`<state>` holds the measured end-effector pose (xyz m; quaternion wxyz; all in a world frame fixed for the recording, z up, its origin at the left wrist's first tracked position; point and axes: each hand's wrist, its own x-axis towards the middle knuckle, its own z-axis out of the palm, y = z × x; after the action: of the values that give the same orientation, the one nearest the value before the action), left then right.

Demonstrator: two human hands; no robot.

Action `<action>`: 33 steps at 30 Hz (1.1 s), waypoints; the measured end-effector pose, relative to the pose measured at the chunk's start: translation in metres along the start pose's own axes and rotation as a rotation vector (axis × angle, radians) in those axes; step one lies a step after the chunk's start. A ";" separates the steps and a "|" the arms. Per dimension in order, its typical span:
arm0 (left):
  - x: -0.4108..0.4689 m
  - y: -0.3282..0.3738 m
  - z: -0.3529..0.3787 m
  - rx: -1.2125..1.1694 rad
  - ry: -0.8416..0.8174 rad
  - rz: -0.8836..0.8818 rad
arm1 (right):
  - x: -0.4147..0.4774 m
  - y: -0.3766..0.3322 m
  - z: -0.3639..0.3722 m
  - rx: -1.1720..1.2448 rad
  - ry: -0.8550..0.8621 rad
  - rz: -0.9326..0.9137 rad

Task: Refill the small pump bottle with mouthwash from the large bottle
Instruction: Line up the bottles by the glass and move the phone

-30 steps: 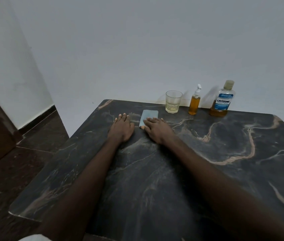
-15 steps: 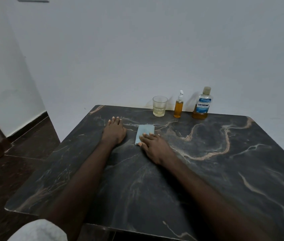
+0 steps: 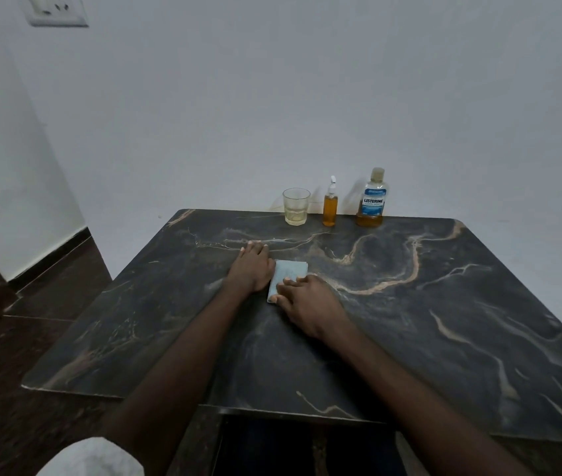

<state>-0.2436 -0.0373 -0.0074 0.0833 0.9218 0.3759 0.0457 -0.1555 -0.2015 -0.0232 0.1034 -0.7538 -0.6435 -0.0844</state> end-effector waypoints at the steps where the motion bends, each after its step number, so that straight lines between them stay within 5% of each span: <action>1: -0.002 0.002 0.000 0.001 0.000 0.003 | -0.003 0.000 -0.004 -0.020 0.009 0.033; 10: -0.009 0.013 0.009 0.022 -0.003 0.001 | 0.024 -0.013 -0.009 0.220 -0.019 0.173; 29: -0.006 0.011 0.014 -0.026 0.064 -0.013 | 0.056 0.001 0.002 -0.007 -0.082 0.256; 33: -0.004 0.010 0.016 -0.035 0.067 -0.017 | 0.060 0.005 0.009 0.101 -0.093 0.257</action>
<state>-0.2375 -0.0491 -0.0212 0.0873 0.9149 0.3854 0.0823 -0.1413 -0.1427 -0.0164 0.1211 -0.8269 -0.5491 -0.0029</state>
